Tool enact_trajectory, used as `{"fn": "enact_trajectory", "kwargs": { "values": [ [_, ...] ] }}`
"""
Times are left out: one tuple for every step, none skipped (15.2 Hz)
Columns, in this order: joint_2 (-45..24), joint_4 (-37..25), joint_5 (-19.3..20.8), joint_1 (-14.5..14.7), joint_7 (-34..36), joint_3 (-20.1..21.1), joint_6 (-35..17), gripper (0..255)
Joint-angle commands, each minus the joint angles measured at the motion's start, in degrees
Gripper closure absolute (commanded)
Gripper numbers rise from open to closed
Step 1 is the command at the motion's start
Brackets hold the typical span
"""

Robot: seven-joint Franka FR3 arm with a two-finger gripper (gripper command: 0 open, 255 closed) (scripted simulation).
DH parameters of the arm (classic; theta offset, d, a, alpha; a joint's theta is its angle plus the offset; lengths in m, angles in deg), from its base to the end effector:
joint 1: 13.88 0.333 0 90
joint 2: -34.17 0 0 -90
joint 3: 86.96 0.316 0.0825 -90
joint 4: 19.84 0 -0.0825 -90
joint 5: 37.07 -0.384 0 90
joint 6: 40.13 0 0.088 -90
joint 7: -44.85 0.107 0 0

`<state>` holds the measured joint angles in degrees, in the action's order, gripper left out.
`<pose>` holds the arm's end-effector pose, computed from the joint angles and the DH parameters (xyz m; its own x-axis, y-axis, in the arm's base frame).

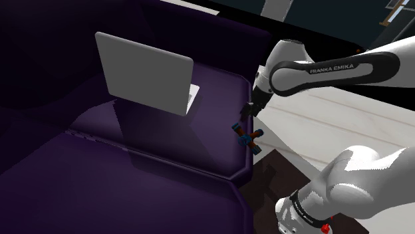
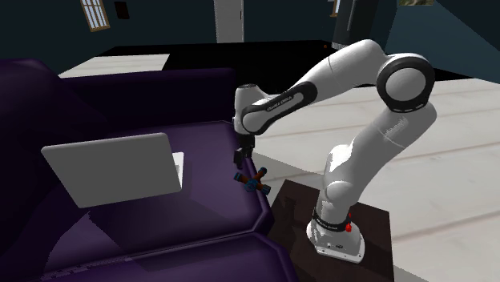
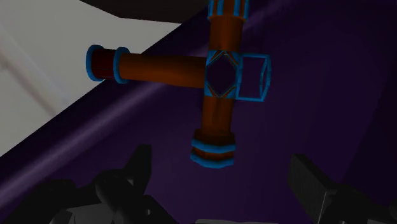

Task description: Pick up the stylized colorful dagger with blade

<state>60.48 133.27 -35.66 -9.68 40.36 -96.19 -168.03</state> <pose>0.3798 -0.0314 0.3814 0.9996 0.0210 0.0189 0.0219 -0.9985 -0.0502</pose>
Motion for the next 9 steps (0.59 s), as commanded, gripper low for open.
{"fn": "enact_trajectory", "kwargs": {
  "values": [
    [-3.78, 0.97, -1.58, 1.03, -1.65, -0.92, -5.16, 0],
    [-5.98, 1.13, -2.58, 1.62, -2.76, -1.5, -7.61, 0],
    [-7.9, 1.18, -3.56, 2.16, -3.78, -1.98, -9.63, 0],
    [-8.57, 1.48, -3.75, 2.24, -3.99, -2.06, -10.6, 0],
    [-9.26, 1.77, -3.96, 2.34, -4.2, -2.15, -11.56, 0],
    [-9.97, 2.05, -4.18, 2.44, -4.42, -2.25, -12.54, 0],
    [-10.7, 2.31, -4.42, 2.56, -4.65, -2.35, -13.51, 0],
    [-11.44, 2.55, -4.68, 2.68, -4.91, -2.45, -14.49, 0],
    [-12.21, 2.78, -4.97, 2.81, -5.17, -2.55, -15.47, 0]
  ]
}}
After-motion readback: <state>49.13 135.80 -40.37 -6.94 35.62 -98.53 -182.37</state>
